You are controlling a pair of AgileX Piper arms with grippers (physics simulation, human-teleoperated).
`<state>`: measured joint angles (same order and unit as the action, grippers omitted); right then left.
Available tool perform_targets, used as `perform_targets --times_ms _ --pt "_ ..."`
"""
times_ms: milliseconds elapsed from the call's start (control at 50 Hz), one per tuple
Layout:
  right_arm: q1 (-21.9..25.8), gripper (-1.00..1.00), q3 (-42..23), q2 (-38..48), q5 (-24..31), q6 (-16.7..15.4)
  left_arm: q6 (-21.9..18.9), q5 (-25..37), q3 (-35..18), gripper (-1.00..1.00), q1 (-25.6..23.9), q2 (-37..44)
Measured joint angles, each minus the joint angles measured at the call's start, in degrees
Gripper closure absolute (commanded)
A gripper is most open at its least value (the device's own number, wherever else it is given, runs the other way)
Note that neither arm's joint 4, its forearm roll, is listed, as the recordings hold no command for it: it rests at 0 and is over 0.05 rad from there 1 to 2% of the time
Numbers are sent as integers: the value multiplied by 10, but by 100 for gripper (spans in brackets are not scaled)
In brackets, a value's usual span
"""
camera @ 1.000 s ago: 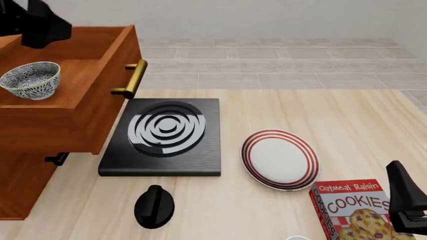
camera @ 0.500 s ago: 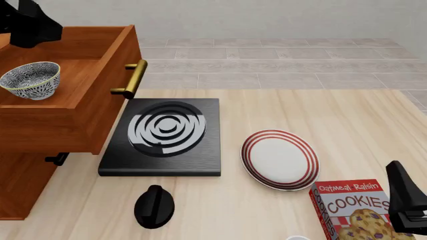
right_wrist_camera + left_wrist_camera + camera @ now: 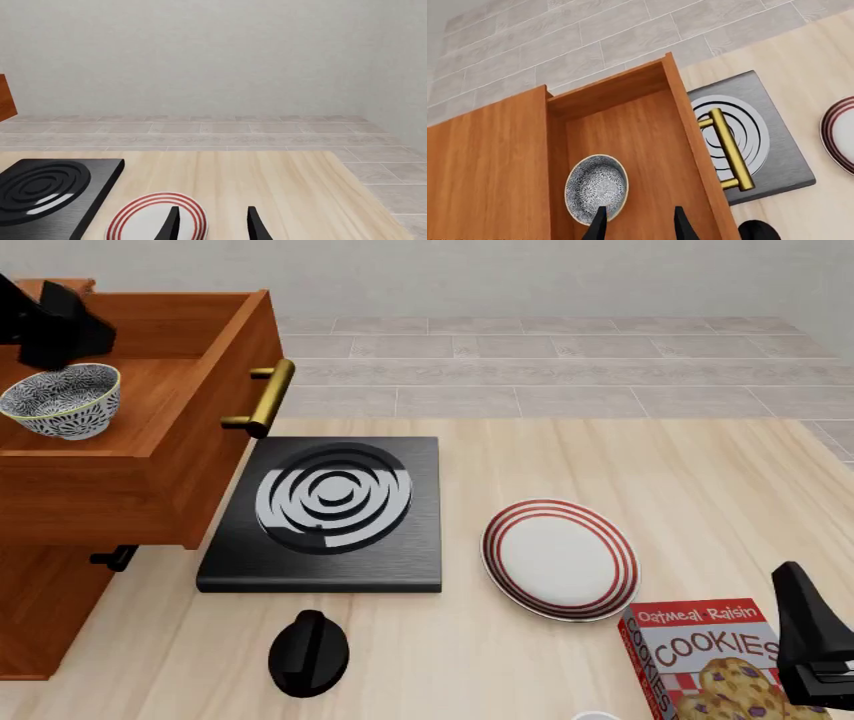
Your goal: Pick the akita bowl in the top layer of the wooden cabinet and place it on the plate.
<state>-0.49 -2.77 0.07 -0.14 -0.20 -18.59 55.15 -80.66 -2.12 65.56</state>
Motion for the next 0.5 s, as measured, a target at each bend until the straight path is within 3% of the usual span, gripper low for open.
perform_targets --times_ms 500 --pt "-3 -100 1 0 -1 0 -29 -36 54 -100 33 13"
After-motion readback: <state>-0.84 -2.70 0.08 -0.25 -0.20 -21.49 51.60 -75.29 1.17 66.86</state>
